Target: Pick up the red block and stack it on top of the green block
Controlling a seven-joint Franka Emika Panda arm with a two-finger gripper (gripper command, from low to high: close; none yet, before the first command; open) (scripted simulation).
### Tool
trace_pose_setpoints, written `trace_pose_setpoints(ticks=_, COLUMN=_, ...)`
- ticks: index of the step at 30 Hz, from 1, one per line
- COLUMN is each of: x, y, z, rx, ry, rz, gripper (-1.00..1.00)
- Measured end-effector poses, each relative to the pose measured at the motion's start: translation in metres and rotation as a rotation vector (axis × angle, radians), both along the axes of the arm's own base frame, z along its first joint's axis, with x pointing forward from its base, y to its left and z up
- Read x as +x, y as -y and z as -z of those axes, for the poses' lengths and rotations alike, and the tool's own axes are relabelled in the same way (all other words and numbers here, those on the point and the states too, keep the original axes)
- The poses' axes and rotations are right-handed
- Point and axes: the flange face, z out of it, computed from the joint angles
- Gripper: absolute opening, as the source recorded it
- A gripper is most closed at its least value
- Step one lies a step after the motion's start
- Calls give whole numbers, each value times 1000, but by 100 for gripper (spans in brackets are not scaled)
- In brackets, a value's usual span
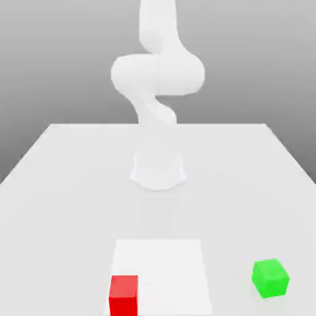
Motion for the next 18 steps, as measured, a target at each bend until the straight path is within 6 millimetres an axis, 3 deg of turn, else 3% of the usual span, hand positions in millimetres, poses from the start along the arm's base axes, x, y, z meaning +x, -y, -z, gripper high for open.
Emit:
trace_pose_setpoints(ticks=4, x=48, y=9, z=66, rx=18, ry=-119, rz=-17, gripper=0)
trace_pose_setpoints(ticks=9, x=91, y=19, z=155, rx=30, ry=-261, rz=-29, gripper=0)
trace_pose_setpoints(ticks=14, x=115, y=28, z=249, rx=30, ry=-402, rz=-33, gripper=0)
trace_pose_setpoints(ticks=18, x=120, y=36, z=325, rx=20, ry=-514, rz=-29, gripper=0)
